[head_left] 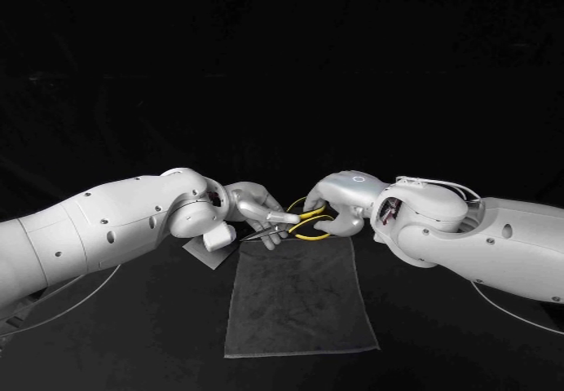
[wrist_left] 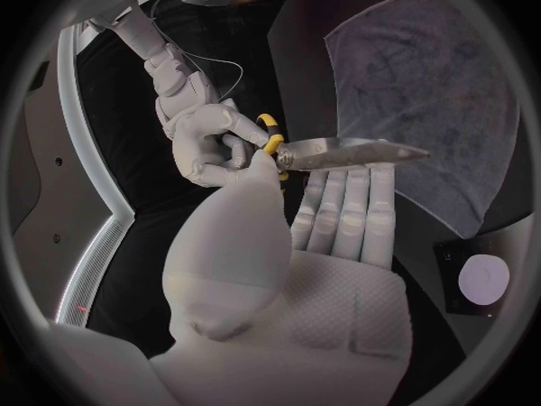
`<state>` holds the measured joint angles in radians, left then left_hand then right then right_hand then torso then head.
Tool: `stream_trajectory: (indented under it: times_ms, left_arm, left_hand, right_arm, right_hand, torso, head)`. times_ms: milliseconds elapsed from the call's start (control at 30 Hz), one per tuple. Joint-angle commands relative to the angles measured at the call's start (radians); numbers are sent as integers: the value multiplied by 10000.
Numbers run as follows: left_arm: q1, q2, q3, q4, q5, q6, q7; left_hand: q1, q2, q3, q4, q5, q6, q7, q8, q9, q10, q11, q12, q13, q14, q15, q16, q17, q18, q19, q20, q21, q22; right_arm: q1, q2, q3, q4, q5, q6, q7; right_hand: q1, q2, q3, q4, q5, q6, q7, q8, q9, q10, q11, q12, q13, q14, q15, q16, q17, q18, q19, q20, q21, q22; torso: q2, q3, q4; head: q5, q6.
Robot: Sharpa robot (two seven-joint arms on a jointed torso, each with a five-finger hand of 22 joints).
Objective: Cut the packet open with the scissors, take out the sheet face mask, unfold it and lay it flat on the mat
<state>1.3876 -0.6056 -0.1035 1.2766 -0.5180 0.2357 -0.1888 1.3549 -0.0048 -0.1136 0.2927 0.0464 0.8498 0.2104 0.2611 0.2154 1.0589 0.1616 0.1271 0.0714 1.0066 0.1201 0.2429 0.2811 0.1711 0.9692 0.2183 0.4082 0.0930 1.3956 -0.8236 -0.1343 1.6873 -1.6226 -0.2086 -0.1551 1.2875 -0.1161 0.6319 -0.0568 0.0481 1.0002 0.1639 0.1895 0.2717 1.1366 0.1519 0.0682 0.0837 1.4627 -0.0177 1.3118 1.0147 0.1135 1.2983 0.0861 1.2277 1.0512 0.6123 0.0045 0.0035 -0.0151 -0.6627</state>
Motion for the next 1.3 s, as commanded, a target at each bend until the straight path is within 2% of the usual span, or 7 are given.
stream_trajectory:
  times_ms: [33,333,533,700,967,1133,1300]
  left_arm:
    - [11,-6,1,26,953,667,-119]
    - [10,-127,-8,72,1872,955,-165]
    - [10,-205,-9,68,2044,1270,-300]
    - [10,-235,-9,32,2048,1447,-368]
    - [9,-237,-10,-15,2016,1545,-357]
    - [8,-212,-23,-27,2032,1510,-244]
    - [7,-192,-44,-36,2113,1481,-173]
  left_hand:
    - [-1,154,-146,1,23,148,-31,82,35,228,-63,58,16,70,-39,-22,25,135,95,-27,-71,-48]
    - [310,563,-522,-27,26,590,-168,275,134,933,-227,119,50,341,-168,36,199,140,345,-116,-196,-156]
    - [1770,952,-320,-200,36,790,-323,320,159,1296,-392,45,54,585,-308,144,436,132,571,-240,-210,-174]
    - [2837,945,-105,-255,37,920,-381,327,158,1481,-463,-118,-7,661,-376,189,616,124,671,-330,-198,-162]
    - [3838,1076,428,-265,40,1136,-440,350,164,1755,-542,-307,-42,739,-442,198,790,98,708,-465,-2,-48]
    - [4061,1519,1222,-76,42,1155,-499,414,248,2002,-592,-396,-30,913,-502,239,936,90,642,-516,179,60]
    - [3956,1584,2018,-40,29,1104,-515,483,365,2165,-613,-470,-24,995,-533,251,1084,87,579,-540,312,139]
  right_arm:
    - [-18,30,18,-32,-218,-79,45]
    - [-78,50,18,-154,-330,-3,12]
    - [-88,26,18,-186,-363,-101,5]
    - [-94,22,18,-185,-373,-195,10]
    - [-111,30,18,-200,-373,-266,40]
    - [-118,50,17,-220,-360,-162,77]
    - [-125,76,10,-249,-325,-142,119]
  right_hand:
    - [47,156,1153,1095,25,538,-434,1189,405,2051,-1005,10,-13,115,-68,56,13,-80,-7,-25,0,7]
    - [49,157,1159,1086,24,527,-429,1198,416,2048,-1001,1,-16,116,-67,63,27,-75,-21,-28,-18,-16]
    - [49,158,1160,1085,24,525,-428,1201,419,2049,-1000,0,-17,115,-67,63,26,-77,-17,-28,-12,-7]
    - [51,160,1165,1081,24,521,-426,1206,425,2049,-999,-3,-18,117,-66,69,38,-78,-17,-29,-12,-5]
    - [51,160,1165,1081,24,521,-426,1206,425,2049,-999,-3,-18,117,-66,69,38,-78,-17,-29,-12,-5]
    - [50,153,1171,1072,25,503,-420,1215,438,2041,-993,-14,-23,103,-63,39,-30,-62,-63,-30,-69,-86]
    - [31,-41,1073,959,36,378,-380,1270,525,1927,-955,-61,-63,-17,-32,-181,-437,7,-290,-15,-344,-440]
  torso:
    - [-9,12,2]
    - [3,1,1]
    - [4,5,-1]
    - [6,10,4]
    - [7,12,-9]
    - [5,10,-8]
    - [4,9,-9]
  head:
    - [-4,-55]
    - [-35,-132]
    - [-59,-188]
    - [-69,-207]
    - [-60,-202]
    - [-53,-202]
    - [-52,-226]
